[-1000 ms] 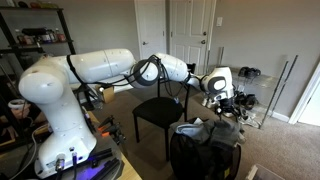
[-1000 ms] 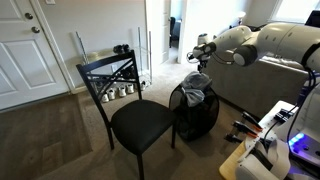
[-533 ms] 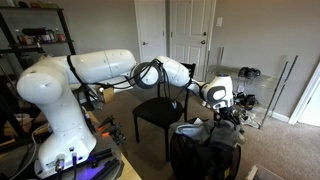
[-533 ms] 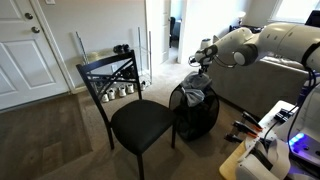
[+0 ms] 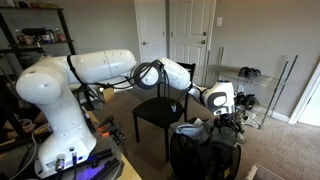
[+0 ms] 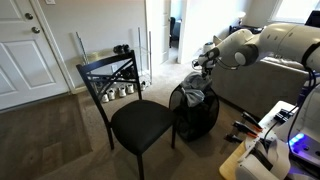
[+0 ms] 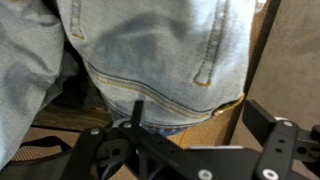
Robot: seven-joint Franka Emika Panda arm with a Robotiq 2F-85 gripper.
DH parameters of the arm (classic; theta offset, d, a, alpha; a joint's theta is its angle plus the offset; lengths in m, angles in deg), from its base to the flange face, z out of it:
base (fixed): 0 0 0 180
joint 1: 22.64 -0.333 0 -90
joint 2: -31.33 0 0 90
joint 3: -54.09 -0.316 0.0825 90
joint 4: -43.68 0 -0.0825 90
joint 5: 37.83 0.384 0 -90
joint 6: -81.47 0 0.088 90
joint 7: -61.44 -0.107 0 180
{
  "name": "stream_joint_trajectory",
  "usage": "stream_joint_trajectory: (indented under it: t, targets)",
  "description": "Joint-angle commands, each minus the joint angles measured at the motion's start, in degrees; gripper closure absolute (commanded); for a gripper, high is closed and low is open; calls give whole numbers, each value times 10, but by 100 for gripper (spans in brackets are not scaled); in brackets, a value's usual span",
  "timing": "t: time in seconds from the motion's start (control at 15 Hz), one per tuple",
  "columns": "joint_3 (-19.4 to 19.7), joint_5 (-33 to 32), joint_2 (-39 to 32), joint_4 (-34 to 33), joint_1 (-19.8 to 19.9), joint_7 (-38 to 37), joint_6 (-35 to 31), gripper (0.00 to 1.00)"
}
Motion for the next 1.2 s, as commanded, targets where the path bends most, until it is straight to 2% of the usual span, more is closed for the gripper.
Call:
stream_joint_trajectory:
  t: [0.0, 0.2, 0.47, 0.53, 1.07, 1.13]
  targets:
    - [-72, -26, 0, -8, 28, 28, 6, 0]
    - [-87, -35, 0, -1, 30, 12, 14, 0]
    - [-81, -42, 0, 5, 28, -3, 19, 0]
    - [-79, -43, 0, 6, 27, -6, 19, 20]
    - [-78, -49, 0, 6, 27, -7, 13, 73]
    - [-56, -59, 0, 12, 17, -43, -3, 29]
